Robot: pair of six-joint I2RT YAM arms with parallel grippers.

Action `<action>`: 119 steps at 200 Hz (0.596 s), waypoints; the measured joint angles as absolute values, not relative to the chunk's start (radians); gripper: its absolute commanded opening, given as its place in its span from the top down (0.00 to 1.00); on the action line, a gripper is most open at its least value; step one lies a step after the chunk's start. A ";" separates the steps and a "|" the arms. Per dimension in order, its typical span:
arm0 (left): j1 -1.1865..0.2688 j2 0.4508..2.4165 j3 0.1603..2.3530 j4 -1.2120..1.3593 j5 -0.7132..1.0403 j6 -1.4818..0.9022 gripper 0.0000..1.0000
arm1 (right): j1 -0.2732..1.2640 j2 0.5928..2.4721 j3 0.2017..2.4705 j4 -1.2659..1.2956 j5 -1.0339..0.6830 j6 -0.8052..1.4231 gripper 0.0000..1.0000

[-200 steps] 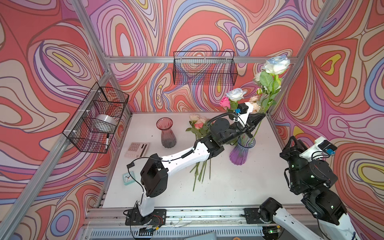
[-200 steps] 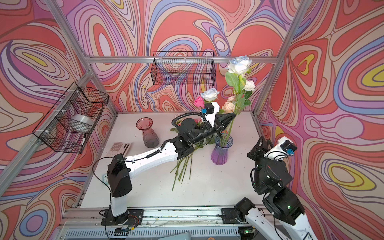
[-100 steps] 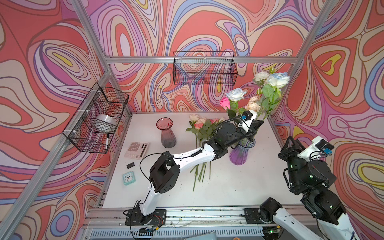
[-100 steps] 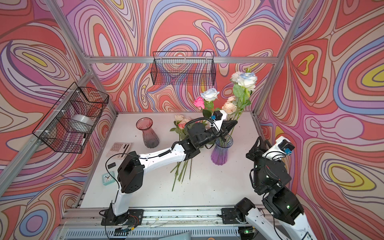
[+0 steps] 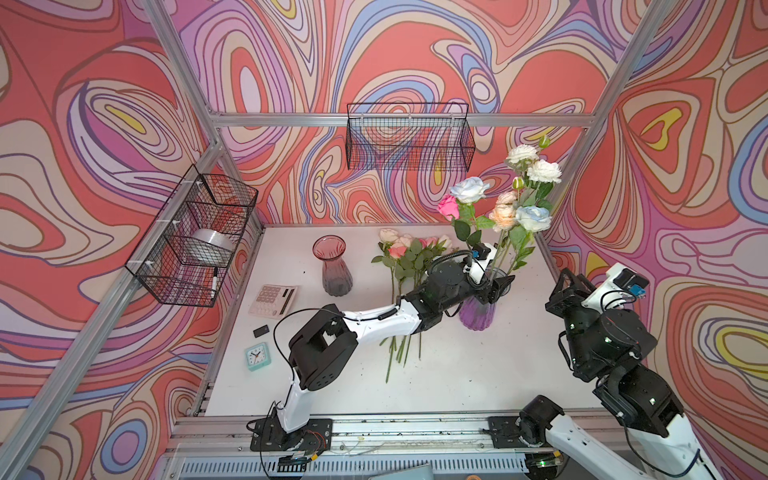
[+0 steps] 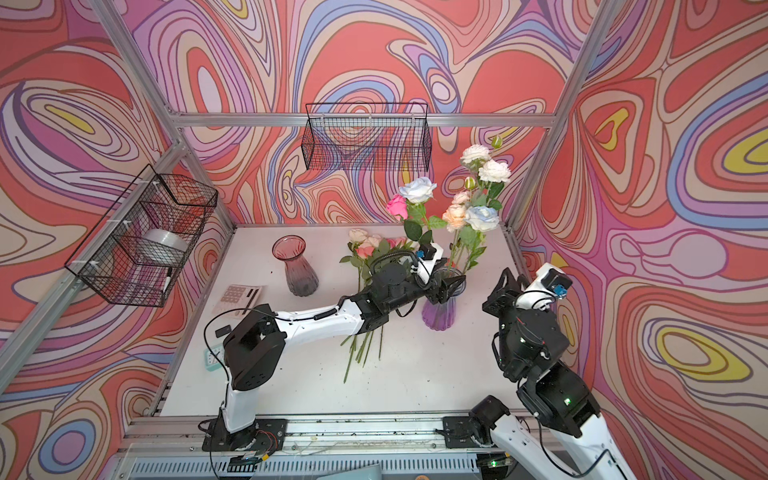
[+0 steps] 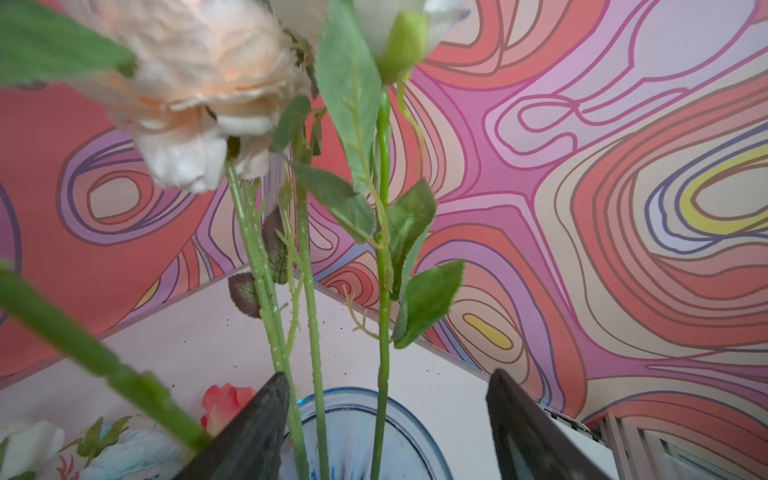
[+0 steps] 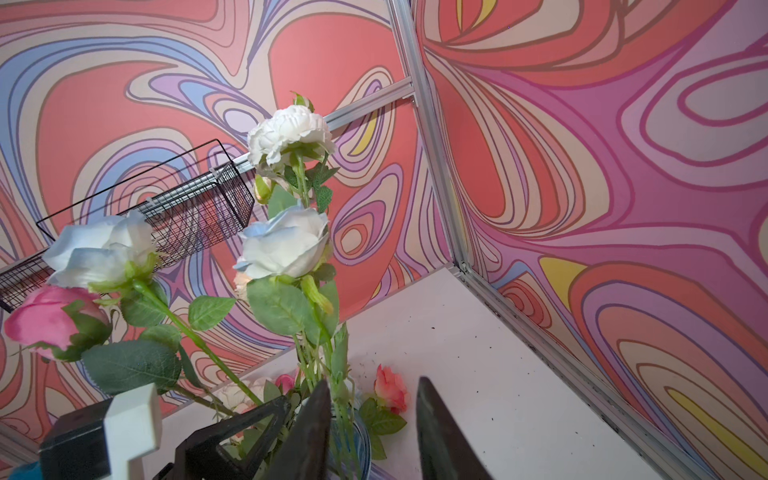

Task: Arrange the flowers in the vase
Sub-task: 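Lower the white rose stem into the purple-blue vase with the left gripper, then release the rose and move the left gripper back down to the loose stems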

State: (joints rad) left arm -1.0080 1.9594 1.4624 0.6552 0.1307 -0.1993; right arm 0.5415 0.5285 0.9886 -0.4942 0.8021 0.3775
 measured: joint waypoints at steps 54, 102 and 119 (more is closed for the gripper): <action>-1.008 1.698 1.352 0.628 0.142 -0.206 0.26 | 0.542 0.527 1.054 -0.533 0.785 0.363 0.63; -0.989 1.468 1.151 0.412 0.057 -0.213 0.52 | 0.542 0.533 1.074 -0.627 0.677 0.372 0.64; -0.932 1.449 1.084 0.295 0.024 -0.252 0.64 | 0.542 0.537 1.066 -0.661 0.620 0.384 0.65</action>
State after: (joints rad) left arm -0.9318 1.4487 1.0843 0.2951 0.0242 -0.2520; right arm 0.5415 0.5373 1.0657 -0.6605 0.6197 0.3843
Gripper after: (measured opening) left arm 0.475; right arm 0.358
